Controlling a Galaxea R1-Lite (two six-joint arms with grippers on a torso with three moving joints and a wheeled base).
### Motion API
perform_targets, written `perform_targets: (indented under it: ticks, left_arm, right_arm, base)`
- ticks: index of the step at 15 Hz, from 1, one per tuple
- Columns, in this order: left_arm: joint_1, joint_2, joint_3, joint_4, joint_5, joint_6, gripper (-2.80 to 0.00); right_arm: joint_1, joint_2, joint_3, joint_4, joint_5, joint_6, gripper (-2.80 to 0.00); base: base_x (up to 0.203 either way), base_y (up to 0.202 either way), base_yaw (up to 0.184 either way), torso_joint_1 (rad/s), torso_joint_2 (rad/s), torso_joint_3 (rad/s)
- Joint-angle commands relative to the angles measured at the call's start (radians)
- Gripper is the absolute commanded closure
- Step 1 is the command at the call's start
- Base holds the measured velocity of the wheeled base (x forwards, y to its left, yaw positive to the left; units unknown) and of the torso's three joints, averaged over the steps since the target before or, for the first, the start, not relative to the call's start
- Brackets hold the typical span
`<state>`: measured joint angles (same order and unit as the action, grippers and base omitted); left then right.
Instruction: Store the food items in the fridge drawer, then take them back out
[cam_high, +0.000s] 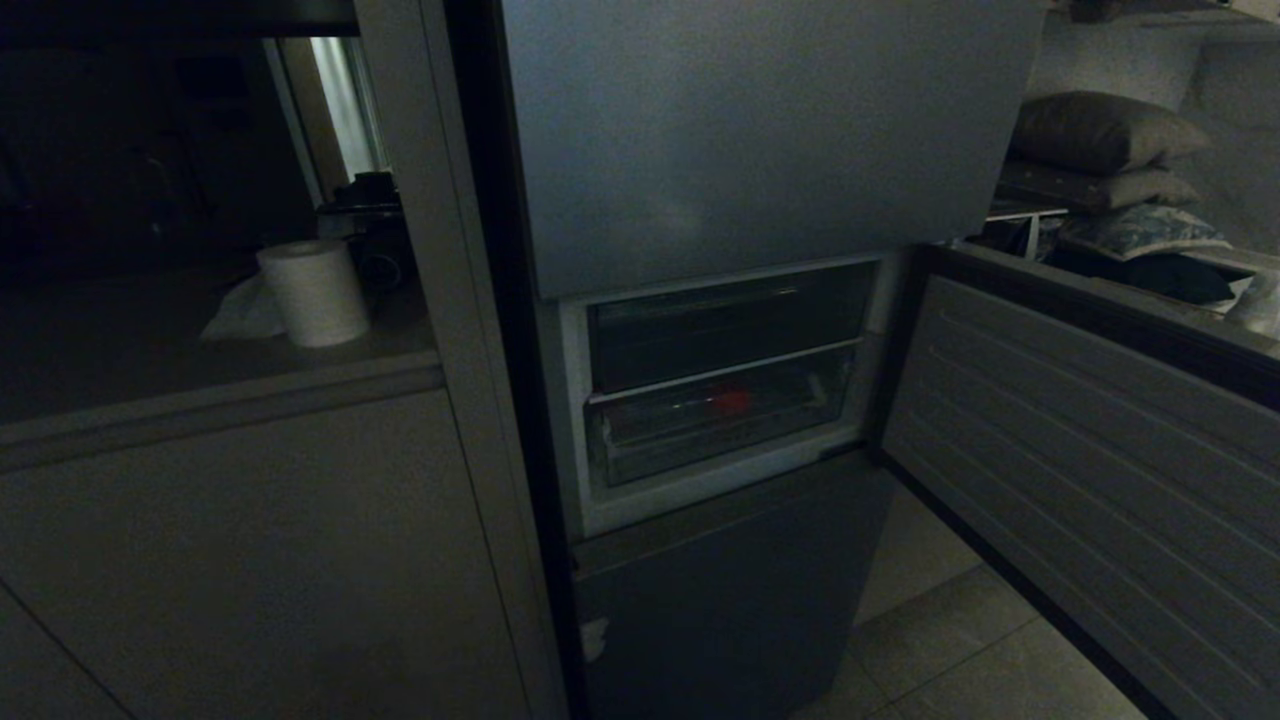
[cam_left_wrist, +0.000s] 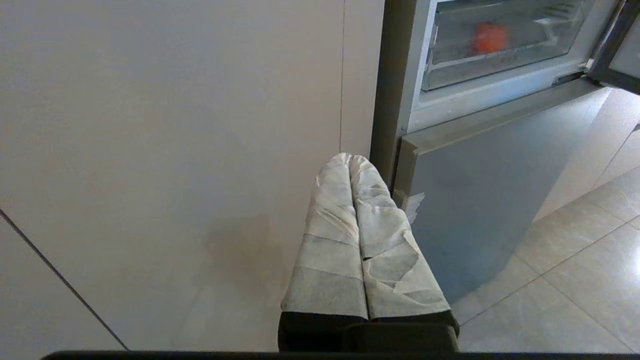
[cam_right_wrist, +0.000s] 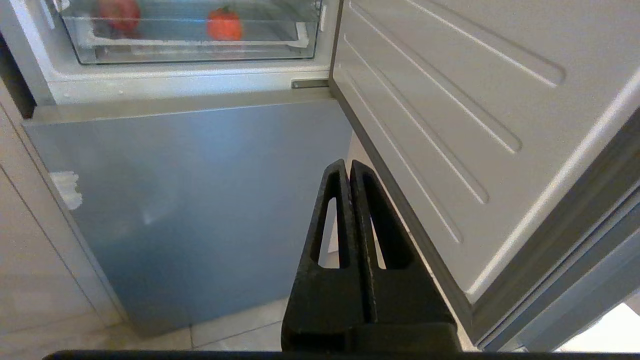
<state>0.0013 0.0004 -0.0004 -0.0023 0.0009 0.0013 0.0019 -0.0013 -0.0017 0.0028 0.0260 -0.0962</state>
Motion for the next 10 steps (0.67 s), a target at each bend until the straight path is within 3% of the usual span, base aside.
perform_targets:
  ticks: [1, 4, 10]
  left_arm:
    - [0.0, 0.0, 0.0, -0.001, 0.001, -0.001, 0.0]
    - [0.0, 0.0, 0.0, 0.001, 0.001, -0.001, 0.0]
    - [0.0, 0.0, 0.0, 0.0, 0.001, -0.001, 0.0]
  right_arm:
    - [0.0, 0.001, 0.0, 0.0, -0.001, 0.004, 0.0]
    - [0.0, 0.001, 0.0, 0.0, 0.0, -0.001, 0.0]
    - [0.0, 0.001, 0.0, 0.0, -0.011, 0.035, 0.0]
  base:
    - [0.0, 0.0, 0.0, 0.0, 0.0, 0.0]
    - [0.001, -0.004, 0.055, 0.004, 0.0, 0.002]
    - [0.002, -0.009, 0.17, 0.005, 0.0, 0.002]
